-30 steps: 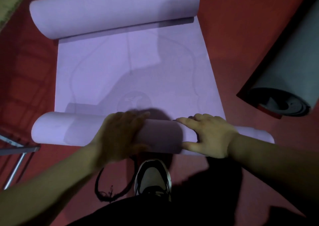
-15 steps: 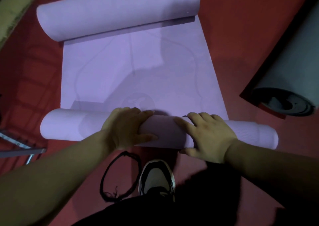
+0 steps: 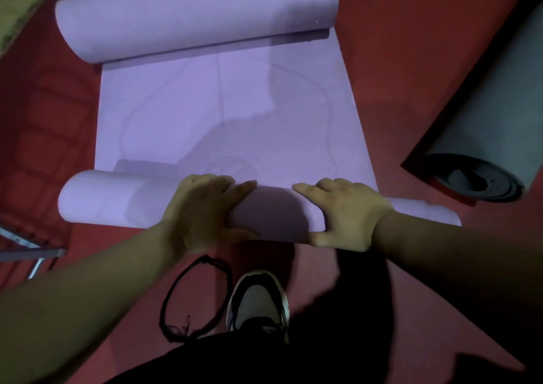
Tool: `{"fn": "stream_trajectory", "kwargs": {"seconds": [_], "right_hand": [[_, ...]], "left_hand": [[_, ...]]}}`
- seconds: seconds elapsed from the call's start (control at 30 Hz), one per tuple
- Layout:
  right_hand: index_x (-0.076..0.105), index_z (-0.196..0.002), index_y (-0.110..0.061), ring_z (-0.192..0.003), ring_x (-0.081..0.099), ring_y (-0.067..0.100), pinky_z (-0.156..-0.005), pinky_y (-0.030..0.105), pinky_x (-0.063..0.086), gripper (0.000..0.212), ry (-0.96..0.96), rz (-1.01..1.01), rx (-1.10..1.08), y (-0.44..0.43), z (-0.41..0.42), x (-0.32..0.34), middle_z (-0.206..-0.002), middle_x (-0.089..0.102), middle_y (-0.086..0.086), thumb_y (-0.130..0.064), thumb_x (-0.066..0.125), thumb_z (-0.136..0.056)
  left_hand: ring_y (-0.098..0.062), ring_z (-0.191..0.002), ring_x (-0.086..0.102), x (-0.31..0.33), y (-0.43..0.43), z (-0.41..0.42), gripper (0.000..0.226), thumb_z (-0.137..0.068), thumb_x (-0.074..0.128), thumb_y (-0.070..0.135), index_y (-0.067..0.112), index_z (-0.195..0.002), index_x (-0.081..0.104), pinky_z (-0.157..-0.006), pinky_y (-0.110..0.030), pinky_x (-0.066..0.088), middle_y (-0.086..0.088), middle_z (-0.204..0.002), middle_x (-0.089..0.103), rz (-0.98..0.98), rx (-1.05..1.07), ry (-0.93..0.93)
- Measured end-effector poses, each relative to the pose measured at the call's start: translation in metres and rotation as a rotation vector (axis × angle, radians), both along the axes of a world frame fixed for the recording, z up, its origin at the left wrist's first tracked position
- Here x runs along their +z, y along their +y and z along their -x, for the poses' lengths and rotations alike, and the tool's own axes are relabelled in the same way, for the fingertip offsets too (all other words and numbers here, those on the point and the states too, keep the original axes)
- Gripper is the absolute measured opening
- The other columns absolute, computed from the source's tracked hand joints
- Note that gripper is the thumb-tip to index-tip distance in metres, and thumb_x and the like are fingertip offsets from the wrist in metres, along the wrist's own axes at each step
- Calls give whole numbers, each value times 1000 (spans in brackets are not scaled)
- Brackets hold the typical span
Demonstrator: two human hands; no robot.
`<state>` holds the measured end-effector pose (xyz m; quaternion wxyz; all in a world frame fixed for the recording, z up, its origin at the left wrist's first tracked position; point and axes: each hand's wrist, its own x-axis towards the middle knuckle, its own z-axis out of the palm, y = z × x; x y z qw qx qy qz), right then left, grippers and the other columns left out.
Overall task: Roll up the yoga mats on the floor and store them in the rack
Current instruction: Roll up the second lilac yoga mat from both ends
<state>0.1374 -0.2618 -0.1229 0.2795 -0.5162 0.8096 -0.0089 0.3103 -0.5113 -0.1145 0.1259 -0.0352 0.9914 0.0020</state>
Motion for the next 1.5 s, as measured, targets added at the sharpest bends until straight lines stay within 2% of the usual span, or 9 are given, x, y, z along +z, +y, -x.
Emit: {"fn": "stream_trajectory", "kwargs": {"seconds": [0.1,0.27,0.53,0.7,0.83,0.97,1.17,1.37,1.5], "right_hand": [[12,-158,-43,-123,53,28,-97,45,48,99,12,-22,1,-4,5,4,-139,51,-2,-84,51,-77],[10,-159,-43,-116,55,33,-92,47,47,99,170,37,4,-1,-12,3,-139,50,4,-91,35,-76],[12,-156,-47,-119,54,29,-94,44,46,99,132,3,-23,-8,0,4,-134,52,-1,-91,45,-73],[15,-154,-50,-124,56,28,-99,45,49,99,-5,-45,-57,-21,25,8,-135,55,-1,-91,46,-69],[16,-154,-49,-124,55,27,-98,46,49,98,5,-31,-61,-19,22,7,-134,54,-3,-89,49,-71],[16,-155,-48,-126,55,27,-100,46,48,99,16,-47,-59,-22,27,8,-139,53,-2,-91,47,-72],[33,-157,-31,-114,54,38,-89,49,44,97,389,187,51,-2,-4,-8,-140,51,15,-85,50,-78],[31,-156,-36,-107,57,37,-84,47,46,96,353,140,5,-12,6,-4,-132,56,10,-86,49,-75],[21,-157,-41,-113,54,34,-88,46,45,99,287,74,17,-19,18,-1,-134,53,6,-87,45,-73]], "left_hand": [[-32,-91,66,3,-7,10,98,-66,44,100,39,-144,49,-78,-42,50,3,-106,68,-23,14,-29],[-30,-101,65,3,-21,27,96,-61,36,103,48,-140,41,-81,-38,51,7,-111,68,-101,32,-72],[-28,-113,62,-1,-27,34,97,-63,35,103,47,-142,40,-88,-38,47,7,-123,66,-109,46,-110],[-35,-109,61,-8,-12,16,104,-67,40,98,30,-145,52,-93,-47,43,-7,-120,64,6,131,124],[-37,-105,61,-17,-3,8,105,-65,46,100,27,-139,58,-95,-51,41,-12,-121,65,59,117,196],[-34,-99,63,-10,-5,16,104,-63,39,102,30,-135,59,-89,-45,42,-6,-113,68,47,136,161],[-32,-100,60,-9,-14,25,103,-64,34,101,34,-138,55,-88,-43,39,-2,-110,65,49,118,99],[-31,-106,57,-8,-22,34,102,-64,31,103,38,-142,49,-90,-42,38,-1,-117,64,23,153,46],[-30,-122,52,-3,-25,47,106,-63,27,104,42,-147,40,-102,-47,36,-1,-132,59,-21,210,-72]]}}
